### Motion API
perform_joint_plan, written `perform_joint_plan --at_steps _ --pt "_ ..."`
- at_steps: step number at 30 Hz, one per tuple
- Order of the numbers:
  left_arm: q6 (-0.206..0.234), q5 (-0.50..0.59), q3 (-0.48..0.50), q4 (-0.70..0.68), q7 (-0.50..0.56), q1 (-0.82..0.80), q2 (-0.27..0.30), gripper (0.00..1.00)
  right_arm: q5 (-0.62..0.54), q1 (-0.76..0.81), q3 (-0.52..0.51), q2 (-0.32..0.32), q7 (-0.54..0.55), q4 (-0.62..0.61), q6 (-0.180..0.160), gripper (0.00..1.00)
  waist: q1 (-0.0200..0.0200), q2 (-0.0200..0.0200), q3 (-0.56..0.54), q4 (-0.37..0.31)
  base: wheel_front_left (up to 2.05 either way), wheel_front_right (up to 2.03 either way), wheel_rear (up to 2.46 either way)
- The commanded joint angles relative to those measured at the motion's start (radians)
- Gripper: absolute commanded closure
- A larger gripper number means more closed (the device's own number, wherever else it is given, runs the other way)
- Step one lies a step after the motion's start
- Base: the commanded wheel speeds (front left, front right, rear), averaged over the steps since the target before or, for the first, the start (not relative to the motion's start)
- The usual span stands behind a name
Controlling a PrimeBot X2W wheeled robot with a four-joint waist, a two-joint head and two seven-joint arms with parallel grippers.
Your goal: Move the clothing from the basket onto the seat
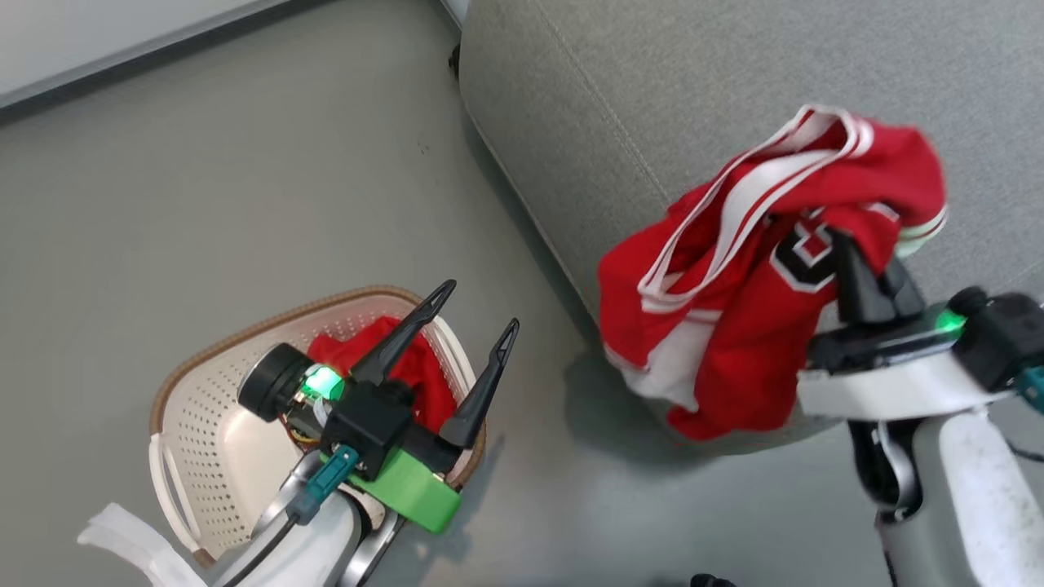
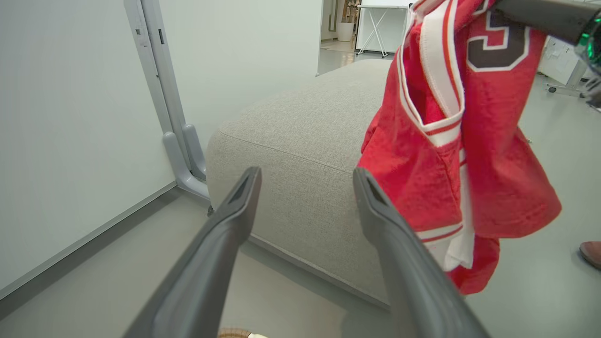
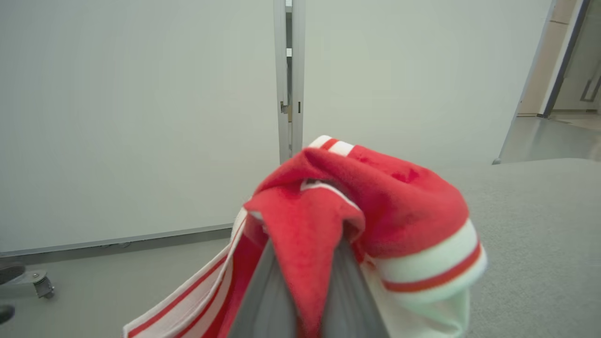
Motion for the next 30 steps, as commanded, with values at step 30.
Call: perform_joint_plan --at_steps 30 --pt "-0.025 0.053 -0.036 0.007 -0.005 -0.171 -0.027 0.00 -0.054 -0.596 -0.465 -0.259 -0.003 0.587 -0.001 0.80 0.0000 0.0000 0.364 0.267 0.00 0.00 0.00"
